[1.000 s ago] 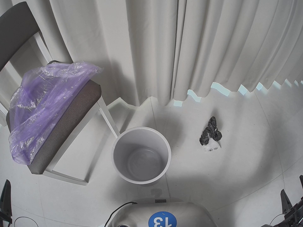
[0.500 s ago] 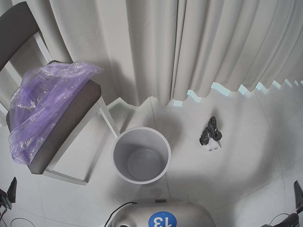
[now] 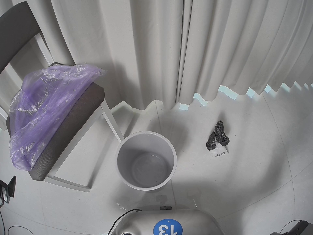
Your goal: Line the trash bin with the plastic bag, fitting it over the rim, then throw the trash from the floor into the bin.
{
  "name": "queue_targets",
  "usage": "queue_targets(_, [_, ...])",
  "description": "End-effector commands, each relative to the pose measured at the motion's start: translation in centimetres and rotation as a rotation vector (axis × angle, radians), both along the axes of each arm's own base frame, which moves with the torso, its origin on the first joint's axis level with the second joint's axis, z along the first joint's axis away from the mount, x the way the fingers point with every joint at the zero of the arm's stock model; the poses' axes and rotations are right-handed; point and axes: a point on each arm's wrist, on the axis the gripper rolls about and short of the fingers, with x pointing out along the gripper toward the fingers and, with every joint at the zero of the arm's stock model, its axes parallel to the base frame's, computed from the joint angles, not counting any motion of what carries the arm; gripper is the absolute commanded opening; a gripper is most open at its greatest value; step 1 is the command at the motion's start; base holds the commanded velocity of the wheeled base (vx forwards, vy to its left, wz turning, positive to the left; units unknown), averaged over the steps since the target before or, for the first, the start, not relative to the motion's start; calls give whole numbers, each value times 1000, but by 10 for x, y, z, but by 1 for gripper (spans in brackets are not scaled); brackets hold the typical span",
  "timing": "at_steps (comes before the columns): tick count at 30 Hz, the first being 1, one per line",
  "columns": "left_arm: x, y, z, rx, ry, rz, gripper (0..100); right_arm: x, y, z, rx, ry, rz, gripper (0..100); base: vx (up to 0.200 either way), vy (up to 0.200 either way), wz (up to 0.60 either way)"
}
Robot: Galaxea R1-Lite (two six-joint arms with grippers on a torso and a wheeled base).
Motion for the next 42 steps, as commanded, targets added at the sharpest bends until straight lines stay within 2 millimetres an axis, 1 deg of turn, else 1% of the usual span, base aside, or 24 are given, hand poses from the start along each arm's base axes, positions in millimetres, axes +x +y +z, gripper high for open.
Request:
queue_targets(1, [18,3,-1,25,98,16,100,21,6,6,2,60,49,100,0,0,0])
queue_targets(4, [19,3,-1,38,107,22,100,23,6,-1,-1,81,35,100,0,0,0])
queue_targets(6, [21,4,1,49,113,22,100,21,5,-2,1,75,27,100,0,0,0])
queue_targets(10, [34,6,-2,43,164,31,100,14,3,-1,6,48,26,100,0,0,0])
queue_targets(15, [44,8,-8,40,224,35,100,13,3,-1,7,48,3,100,0,0,0])
queue_targets(16, [51,10,-9,38,248,44,100,13,2,-1,8,45,-15,100,0,0,0])
queue_targets(21, [63,14,-13,36,254,73,100,15,2,-1,7,51,-25,100,0,0,0])
queue_targets(23, [65,17,-14,45,262,84,100,15,2,-1,7,51,-25,100,0,0,0])
queue_targets(27, [66,25,-11,57,244,129,100,15,3,-1,7,53,-23,100,0,0,0])
queue_targets(32, [80,31,-9,38,182,117,100,14,2,0,7,43,-23,100,0,0,0])
queue_targets(42, [87,35,-9,13,151,97,100,13,2,2,12,19,-14,100,0,0,0])
